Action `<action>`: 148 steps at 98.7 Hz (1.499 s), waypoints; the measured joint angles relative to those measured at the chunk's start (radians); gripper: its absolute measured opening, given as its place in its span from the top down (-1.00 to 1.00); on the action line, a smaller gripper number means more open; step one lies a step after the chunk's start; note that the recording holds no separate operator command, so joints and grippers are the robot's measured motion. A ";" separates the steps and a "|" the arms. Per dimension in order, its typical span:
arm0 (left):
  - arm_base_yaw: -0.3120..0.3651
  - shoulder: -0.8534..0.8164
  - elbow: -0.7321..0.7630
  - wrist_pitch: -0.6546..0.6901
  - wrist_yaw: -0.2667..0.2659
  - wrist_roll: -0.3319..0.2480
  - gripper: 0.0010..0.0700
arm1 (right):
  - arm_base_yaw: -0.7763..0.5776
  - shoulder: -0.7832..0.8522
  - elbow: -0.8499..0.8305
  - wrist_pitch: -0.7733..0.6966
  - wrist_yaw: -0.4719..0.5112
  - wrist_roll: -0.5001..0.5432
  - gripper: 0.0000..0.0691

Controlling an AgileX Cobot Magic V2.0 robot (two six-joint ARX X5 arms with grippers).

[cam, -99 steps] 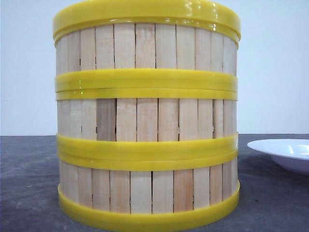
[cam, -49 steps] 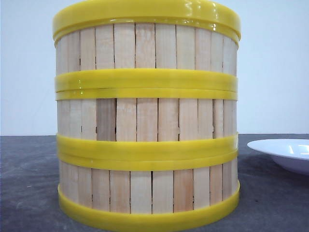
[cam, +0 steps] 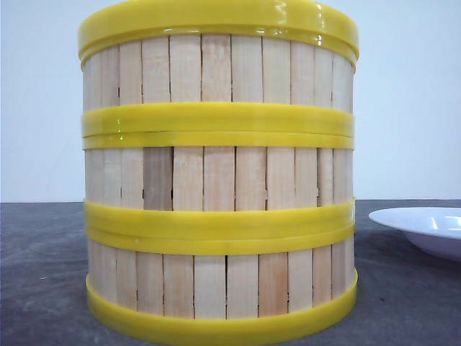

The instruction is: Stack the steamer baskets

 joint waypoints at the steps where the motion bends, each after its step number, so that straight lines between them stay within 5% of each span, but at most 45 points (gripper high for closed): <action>1: 0.000 0.000 0.000 0.000 0.000 0.000 0.93 | -0.018 0.000 0.000 0.010 -0.018 -0.011 0.97; 28: 0.000 0.000 0.000 0.000 0.000 0.000 0.93 | -0.505 0.000 0.000 0.222 -0.655 -0.328 0.97; 40: 0.000 0.000 0.000 0.000 0.000 0.000 0.93 | -0.685 -0.005 -0.033 0.256 -0.803 -0.358 0.97; 58: 0.000 0.000 0.000 0.000 0.000 0.000 0.93 | -0.813 -0.077 -0.234 0.385 -0.828 -0.339 0.97; 90: 0.000 0.000 0.000 0.000 0.000 0.000 0.93 | -0.875 -0.431 -0.861 0.737 -0.829 -0.214 0.97; 119: 0.000 0.000 0.000 0.000 0.000 0.000 0.93 | -0.908 -0.733 -1.291 0.744 -0.826 -0.089 0.97; 148: 0.000 0.000 0.000 0.000 0.000 0.000 0.93 | -0.910 -0.784 -1.389 0.745 -0.827 -0.060 0.97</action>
